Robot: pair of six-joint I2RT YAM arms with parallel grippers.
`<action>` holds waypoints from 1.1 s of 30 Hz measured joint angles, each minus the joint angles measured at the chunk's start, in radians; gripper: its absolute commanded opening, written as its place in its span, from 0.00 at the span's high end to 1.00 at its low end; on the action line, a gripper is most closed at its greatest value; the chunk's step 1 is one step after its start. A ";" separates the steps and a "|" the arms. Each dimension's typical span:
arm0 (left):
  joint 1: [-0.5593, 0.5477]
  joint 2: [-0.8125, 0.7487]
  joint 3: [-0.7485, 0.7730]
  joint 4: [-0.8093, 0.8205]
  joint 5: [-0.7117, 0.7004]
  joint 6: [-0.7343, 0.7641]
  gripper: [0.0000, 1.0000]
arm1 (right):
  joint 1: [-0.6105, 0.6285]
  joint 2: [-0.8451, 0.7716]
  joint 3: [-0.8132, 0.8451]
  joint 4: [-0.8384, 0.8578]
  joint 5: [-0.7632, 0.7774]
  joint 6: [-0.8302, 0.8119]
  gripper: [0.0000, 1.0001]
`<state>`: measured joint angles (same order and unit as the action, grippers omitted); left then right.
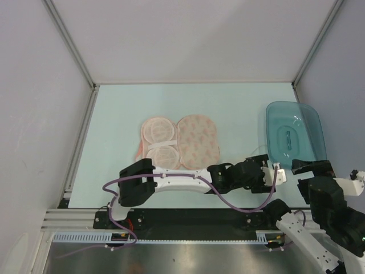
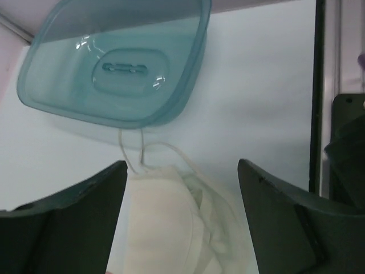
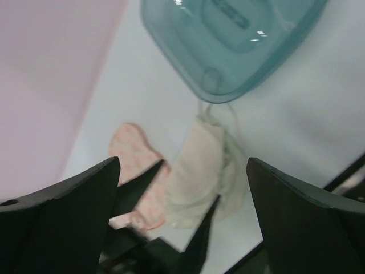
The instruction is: Place the bra in the laundry bag and zip it closed
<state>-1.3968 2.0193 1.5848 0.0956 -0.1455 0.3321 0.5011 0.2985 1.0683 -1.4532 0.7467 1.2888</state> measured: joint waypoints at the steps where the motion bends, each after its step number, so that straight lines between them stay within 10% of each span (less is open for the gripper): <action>1: 0.003 -0.010 -0.034 0.011 -0.004 0.000 0.15 | 0.019 -0.003 0.017 0.014 0.005 0.013 0.00; 10: 0.050 -0.056 -0.446 0.081 0.014 -0.002 0.09 | 0.257 0.029 0.041 0.081 0.135 0.135 0.00; 33: 0.117 0.008 -0.301 0.081 0.167 0.002 0.19 | 0.399 0.134 -0.010 0.090 0.180 0.185 0.00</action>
<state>-1.2793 2.0274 1.2842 0.1768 0.0219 0.3336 0.8997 0.4328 1.0584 -1.3632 0.9272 1.4738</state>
